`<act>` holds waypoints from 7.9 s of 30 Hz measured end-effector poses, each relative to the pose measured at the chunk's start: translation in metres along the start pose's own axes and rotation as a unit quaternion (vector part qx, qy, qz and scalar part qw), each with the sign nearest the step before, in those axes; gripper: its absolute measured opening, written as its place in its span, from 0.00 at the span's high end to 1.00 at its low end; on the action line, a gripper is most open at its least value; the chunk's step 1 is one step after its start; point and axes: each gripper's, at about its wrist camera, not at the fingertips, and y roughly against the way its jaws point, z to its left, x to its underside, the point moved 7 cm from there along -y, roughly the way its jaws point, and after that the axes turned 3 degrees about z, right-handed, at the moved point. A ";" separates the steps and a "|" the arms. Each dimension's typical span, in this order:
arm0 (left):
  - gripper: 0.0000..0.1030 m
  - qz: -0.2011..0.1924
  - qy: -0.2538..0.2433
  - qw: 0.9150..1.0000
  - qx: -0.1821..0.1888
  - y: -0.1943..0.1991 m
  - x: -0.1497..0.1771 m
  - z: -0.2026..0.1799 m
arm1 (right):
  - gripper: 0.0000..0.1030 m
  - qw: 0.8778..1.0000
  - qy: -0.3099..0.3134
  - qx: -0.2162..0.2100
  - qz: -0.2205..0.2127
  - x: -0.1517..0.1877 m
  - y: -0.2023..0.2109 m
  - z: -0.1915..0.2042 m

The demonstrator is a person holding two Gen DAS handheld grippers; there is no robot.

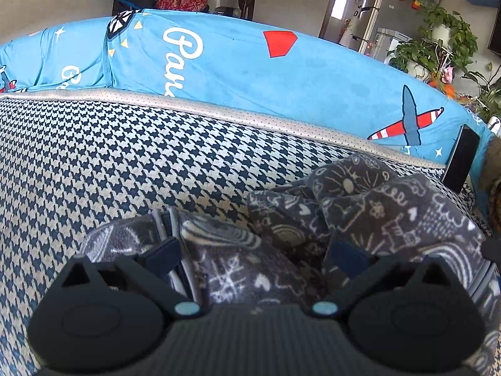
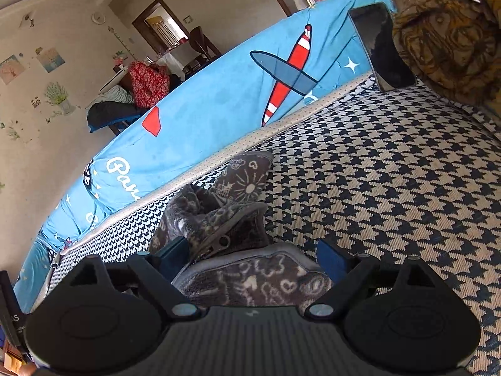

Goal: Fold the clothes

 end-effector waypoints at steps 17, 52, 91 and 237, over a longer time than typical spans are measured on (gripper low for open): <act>0.00 0.038 -0.132 0.988 -0.077 -0.045 0.037 -0.026 | 0.25 0.989 0.116 0.009 0.087 0.054 -0.038 0.042; 0.04 0.039 -0.018 0.991 -0.128 0.013 0.087 0.011 | 0.81 0.985 0.159 -0.017 -0.060 0.022 -0.009 0.096; 0.00 -0.036 -0.039 0.997 -0.051 0.100 0.058 -0.043 | 0.51 0.994 0.004 0.005 -0.108 -0.022 0.037 0.019; 0.10 0.019 0.221 0.974 -0.045 0.031 -0.016 0.180 | 0.83 0.966 0.221 -0.136 0.015 0.094 -0.077 0.189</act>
